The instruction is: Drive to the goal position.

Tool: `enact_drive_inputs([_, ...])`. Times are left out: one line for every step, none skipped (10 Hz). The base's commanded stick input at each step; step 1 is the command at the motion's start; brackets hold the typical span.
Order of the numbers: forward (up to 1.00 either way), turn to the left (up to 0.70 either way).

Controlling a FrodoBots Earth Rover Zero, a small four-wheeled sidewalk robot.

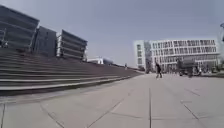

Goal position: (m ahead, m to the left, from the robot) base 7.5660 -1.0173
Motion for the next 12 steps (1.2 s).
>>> enact_drive_inputs([0.7,0.0])
enact_drive_inputs([0.7,0.0])
enact_drive_inputs([0.7,0.0])
enact_drive_inputs([0.7,0.0])
enact_drive_inputs([0.7,0.0])
enact_drive_inputs([0.7,0.0])
enact_drive_inputs([0.7,0.0])
enact_drive_inputs([0.7,0.0])
enact_drive_inputs([0.7,0.0])
enact_drive_inputs([0.7,0.0])
enact_drive_inputs([0.7,0.0])
enact_drive_inputs([0.7,-0.1])
